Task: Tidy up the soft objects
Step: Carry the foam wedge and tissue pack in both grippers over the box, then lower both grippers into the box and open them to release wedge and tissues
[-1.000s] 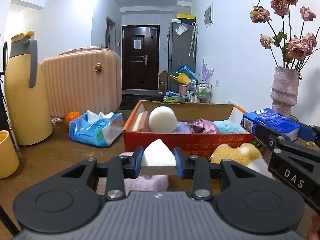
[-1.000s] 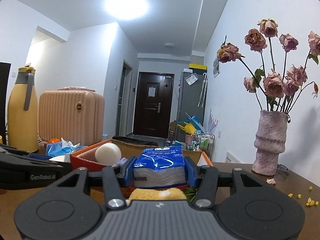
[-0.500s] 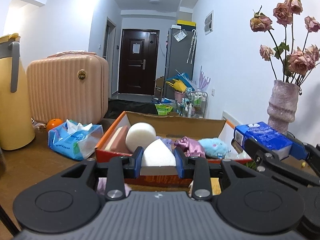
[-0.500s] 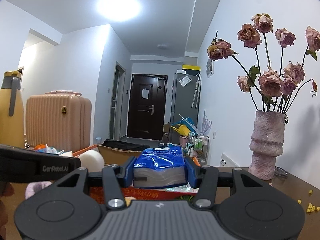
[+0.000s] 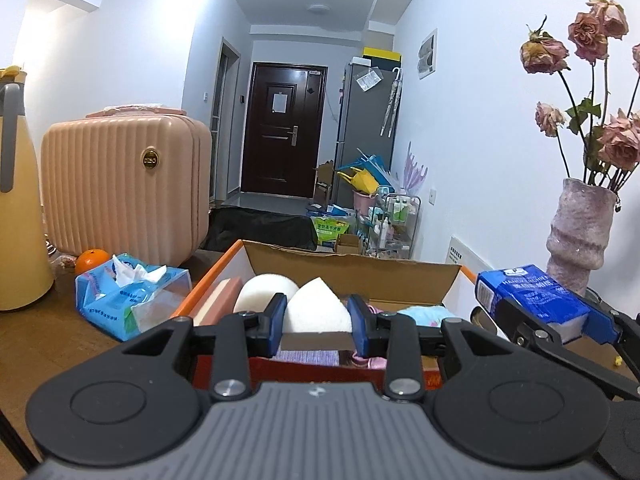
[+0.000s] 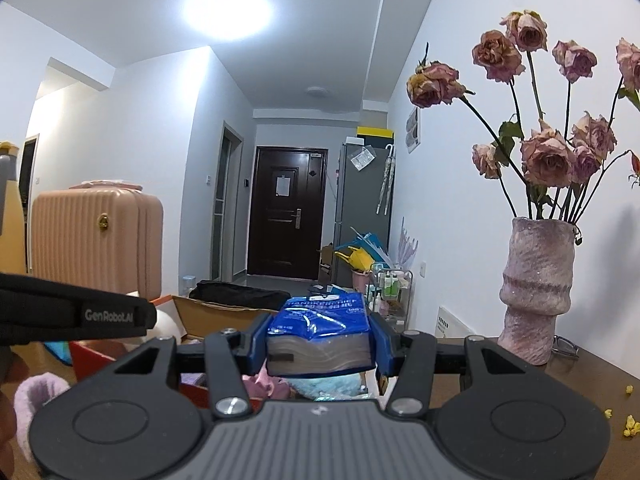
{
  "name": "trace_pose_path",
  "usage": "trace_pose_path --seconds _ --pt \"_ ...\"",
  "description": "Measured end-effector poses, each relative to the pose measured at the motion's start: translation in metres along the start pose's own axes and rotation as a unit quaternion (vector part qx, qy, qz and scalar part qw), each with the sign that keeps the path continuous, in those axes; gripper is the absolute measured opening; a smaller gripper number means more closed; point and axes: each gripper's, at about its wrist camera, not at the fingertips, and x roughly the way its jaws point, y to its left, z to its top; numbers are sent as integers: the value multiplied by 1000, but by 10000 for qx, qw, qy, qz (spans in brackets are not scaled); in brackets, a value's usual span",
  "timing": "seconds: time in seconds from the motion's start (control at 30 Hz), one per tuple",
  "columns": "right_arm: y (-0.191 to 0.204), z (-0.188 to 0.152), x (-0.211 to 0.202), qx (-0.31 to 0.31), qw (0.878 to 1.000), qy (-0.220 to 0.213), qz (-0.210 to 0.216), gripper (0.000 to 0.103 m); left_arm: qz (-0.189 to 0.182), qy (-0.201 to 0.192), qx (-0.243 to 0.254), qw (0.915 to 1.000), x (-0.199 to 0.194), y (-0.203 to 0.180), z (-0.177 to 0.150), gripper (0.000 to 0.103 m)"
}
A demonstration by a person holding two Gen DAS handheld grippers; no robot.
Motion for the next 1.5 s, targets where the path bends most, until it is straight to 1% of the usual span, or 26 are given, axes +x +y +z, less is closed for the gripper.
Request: trace_pose_path --seconds 0.73,1.07,1.3,1.5 --pt "-19 4 53 171 9997 132 -76 50 -37 -8 29 10000 47 -11 13 34" --pt "-21 5 70 144 9997 178 -19 50 -25 -42 100 9999 65 -18 17 34" --pt "-21 5 78 116 9996 256 44 50 3 -76 113 9999 71 -21 20 34" --pt "-23 6 88 106 9993 350 54 50 37 -29 153 9999 81 -23 21 34"
